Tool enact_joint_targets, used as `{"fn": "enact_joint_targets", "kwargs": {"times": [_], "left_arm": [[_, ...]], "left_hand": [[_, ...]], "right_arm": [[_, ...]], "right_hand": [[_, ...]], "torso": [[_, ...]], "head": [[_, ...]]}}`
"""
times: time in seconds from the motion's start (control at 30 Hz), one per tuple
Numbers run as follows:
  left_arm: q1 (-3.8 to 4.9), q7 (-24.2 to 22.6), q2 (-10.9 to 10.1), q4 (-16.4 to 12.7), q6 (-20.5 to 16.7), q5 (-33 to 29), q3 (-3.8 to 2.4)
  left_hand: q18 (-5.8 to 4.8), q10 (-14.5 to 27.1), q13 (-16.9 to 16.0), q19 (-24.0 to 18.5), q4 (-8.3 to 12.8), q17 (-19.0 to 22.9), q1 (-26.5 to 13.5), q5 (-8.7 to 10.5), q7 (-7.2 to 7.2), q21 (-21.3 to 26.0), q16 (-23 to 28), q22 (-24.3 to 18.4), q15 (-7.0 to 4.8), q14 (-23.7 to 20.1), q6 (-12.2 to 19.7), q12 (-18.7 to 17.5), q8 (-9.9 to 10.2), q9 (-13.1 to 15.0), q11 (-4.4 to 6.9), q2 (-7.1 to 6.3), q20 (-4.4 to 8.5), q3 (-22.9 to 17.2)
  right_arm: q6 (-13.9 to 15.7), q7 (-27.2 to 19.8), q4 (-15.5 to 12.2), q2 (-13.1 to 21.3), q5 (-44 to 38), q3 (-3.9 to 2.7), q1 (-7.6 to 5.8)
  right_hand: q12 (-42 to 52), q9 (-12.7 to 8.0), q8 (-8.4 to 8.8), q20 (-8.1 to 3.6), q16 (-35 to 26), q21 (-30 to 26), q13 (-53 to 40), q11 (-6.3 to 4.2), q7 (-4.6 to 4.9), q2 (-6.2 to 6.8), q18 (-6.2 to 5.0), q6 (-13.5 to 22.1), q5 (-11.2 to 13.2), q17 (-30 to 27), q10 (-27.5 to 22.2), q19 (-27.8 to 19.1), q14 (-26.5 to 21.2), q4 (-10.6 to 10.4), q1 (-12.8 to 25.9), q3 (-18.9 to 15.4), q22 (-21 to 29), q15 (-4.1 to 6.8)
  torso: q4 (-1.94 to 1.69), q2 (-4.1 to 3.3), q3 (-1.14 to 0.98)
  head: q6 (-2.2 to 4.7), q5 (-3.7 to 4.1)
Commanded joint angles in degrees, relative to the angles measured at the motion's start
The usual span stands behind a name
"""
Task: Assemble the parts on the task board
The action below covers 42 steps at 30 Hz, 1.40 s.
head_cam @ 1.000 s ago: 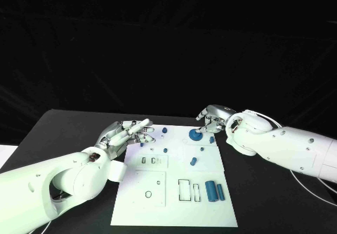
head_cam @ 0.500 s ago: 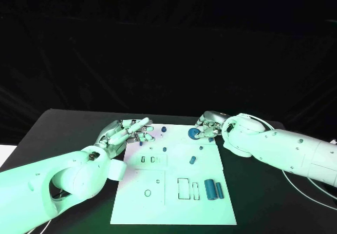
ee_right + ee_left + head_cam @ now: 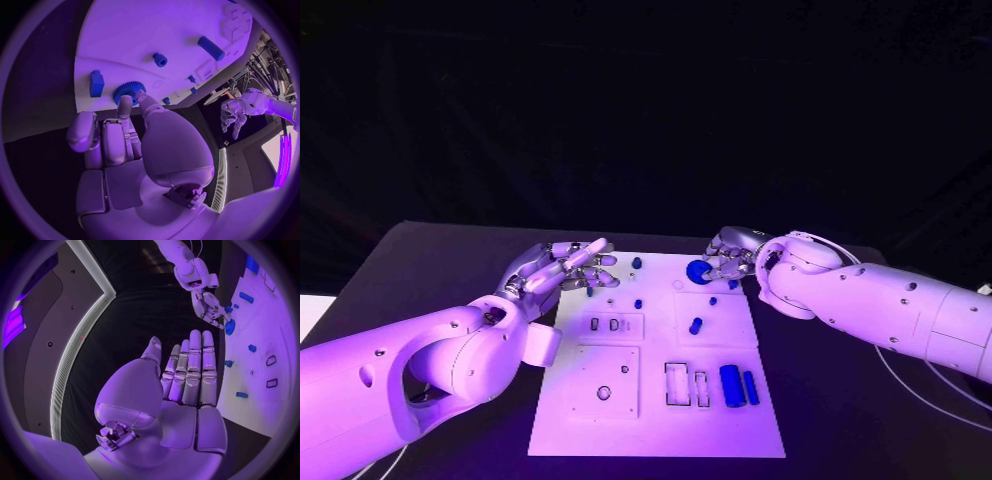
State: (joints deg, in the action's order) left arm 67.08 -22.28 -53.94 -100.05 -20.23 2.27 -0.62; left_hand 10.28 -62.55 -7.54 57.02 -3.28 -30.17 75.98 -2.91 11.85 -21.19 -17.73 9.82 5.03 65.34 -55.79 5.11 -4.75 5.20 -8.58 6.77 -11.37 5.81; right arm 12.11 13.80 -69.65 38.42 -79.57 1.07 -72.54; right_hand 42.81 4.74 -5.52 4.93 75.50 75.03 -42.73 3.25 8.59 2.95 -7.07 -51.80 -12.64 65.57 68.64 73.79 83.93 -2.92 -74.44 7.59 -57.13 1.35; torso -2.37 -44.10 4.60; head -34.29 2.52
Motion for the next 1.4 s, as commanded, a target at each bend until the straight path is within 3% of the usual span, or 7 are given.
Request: {"fn": "enact_joint_targets", "kwargs": {"times": [0.03, 0.67, 0.97, 1.1, 1.2, 1.4], "left_arm": [[0.07, -0.2, 0.2, 0.0, 1.2, 0.1, -0.05], [0.07, -0.1, 0.3, 0.2, 1.3, 0.1, -0.04], [0.07, -0.1, 0.4, 0.3, 1.3, 0.1, -0.04], [0.07, -0.1, 0.3, 0.3, 1.4, 0.1, -0.04], [0.07, -0.1, 0.3, 0.3, 1.4, 0.1, -0.04], [0.07, -0.1, 0.3, 0.3, 1.5, 0.1, -0.04]], "left_hand": [[0.16, 0.2, -0.1, -0.3, 0.5, 0.1, -0.1, -0.03, 0.24, 0.4, 0.2, -0.1, 0.12, -0.2, 0.0, -0.2, 0.3, 0.0, -0.01, 0.61, -0.08, 0.0], [0.16, 0.2, -0.1, -0.3, 0.5, 0.1, 0.0, -0.03, 0.23, 0.4, 0.3, -0.1, 0.11, -0.1, 0.0, -0.2, 0.3, 0.0, 0.0, 0.68, -0.08, 0.0], [0.17, 0.1, -0.1, -0.3, 0.6, 0.1, 0.0, -0.03, 0.2, 0.4, 0.4, -0.1, 0.1, -0.1, 0.0, -0.2, 0.2, 0.0, 0.02, 0.74, -0.08, 0.0], [0.17, 0.1, -0.1, -0.3, 0.6, 0.1, 0.0, -0.03, 0.2, 0.4, 0.4, -0.1, 0.1, -0.1, 0.0, -0.2, 0.2, 0.0, 0.02, 0.74, -0.08, 0.0], [0.17, 0.1, -0.1, -0.3, 0.6, 0.1, 0.0, -0.03, 0.2, 0.4, 0.4, -0.1, 0.1, -0.1, 0.0, -0.2, 0.2, 0.0, 0.02, 0.74, -0.08, 0.0], [0.17, 0.1, -0.1, -0.3, 0.6, 0.1, 0.0, -0.03, 0.2, 0.4, 0.4, -0.1, 0.1, -0.1, 0.0, -0.2, 0.2, 0.0, 0.02, 0.74, -0.08, 0.0]], "right_arm": [[-0.1, 0.0, 0.5, -0.4, 0.0, -0.01, 0.05], [-1.6, -0.5, 1.9, -2.0, 0.3, 0.02, 0.53], [-1.8, -0.3, 2.5, -2.2, -0.7, 0.04, 0.7], [0.3, -0.2, 2.3, -2.4, -2.8, 0.07, 0.85], [2.6, -0.4, 1.9, -2.4, -4.2, 0.08, 0.92], [7.7, -0.5, 0.3, -2.2, -6.5, 0.08, 1.02]], "right_hand": [[0.3, 0.1, -0.34, -0.1, 0.4, 0.3, -0.2, -0.08, -0.07, -0.23, 1.0, -0.6, -0.3, 0.2, 0.1, 0.5, 2.4, -0.2, -0.5, 0.1, -0.2, -0.04], [2.4, 0.2, -0.82, -0.16, 1.2, 1.0, -2.6, -0.22, -0.23, -0.75, 1.18, -1.6, 0.3, 1.2, 1.0, 0.9, 2.5, -0.5, -0.7, 0.3, -1.3, 0.05], [4.4, 0.5, -1.7, -0.39, 1.7, 1.5, -5.1, -0.62, -0.66, -1.89, 1.26, -4.0, 1.7, 1.9, 1.8, 1.1, 2.6, 0.0, -2.1, 1.7, -2.1, 0.37], [7.0, 1.1, -3.13, -0.83, 2.4, 2.2, -8.0, -1.48, -1.7, -3.06, 1.46, -7.7, 4.5, 2.9, 3.4, 1.6, 2.7, 1.1, -3.8, 4.0, -3.4, 0.99], [7.5, 1.4, -3.6, -1.11, 2.7, 2.6, -8.7, -1.86, -2.2, -3.34, 1.58, -9.1, 5.2, 3.5, 3.8, 1.9, 2.8, 1.5, -4.2, 4.9, -4.1, 1.29], [7.6, 1.4, -3.4, -1.28, 2.9, 2.8, -9.0, -1.92, -2.25, -3.01, 1.68, -9.3, 5.3, 3.7, 4.0, 2.1, 2.8, 1.3, -3.4, 5.2, -4.6, 1.39]], "torso": [[0.03, 0.03, -0.02], [0.12, 0.15, -0.11], [0.14, 0.18, -0.14], [0.17, 0.2, -0.16], [0.19, 0.21, -0.16], [0.16, 0.25, -0.15]], "head": [[-0.1, 0.04], [-0.61, -0.09], [-0.7, -0.07], [-0.82, -0.09], [-0.86, -0.09], [-0.81, -0.07]]}}
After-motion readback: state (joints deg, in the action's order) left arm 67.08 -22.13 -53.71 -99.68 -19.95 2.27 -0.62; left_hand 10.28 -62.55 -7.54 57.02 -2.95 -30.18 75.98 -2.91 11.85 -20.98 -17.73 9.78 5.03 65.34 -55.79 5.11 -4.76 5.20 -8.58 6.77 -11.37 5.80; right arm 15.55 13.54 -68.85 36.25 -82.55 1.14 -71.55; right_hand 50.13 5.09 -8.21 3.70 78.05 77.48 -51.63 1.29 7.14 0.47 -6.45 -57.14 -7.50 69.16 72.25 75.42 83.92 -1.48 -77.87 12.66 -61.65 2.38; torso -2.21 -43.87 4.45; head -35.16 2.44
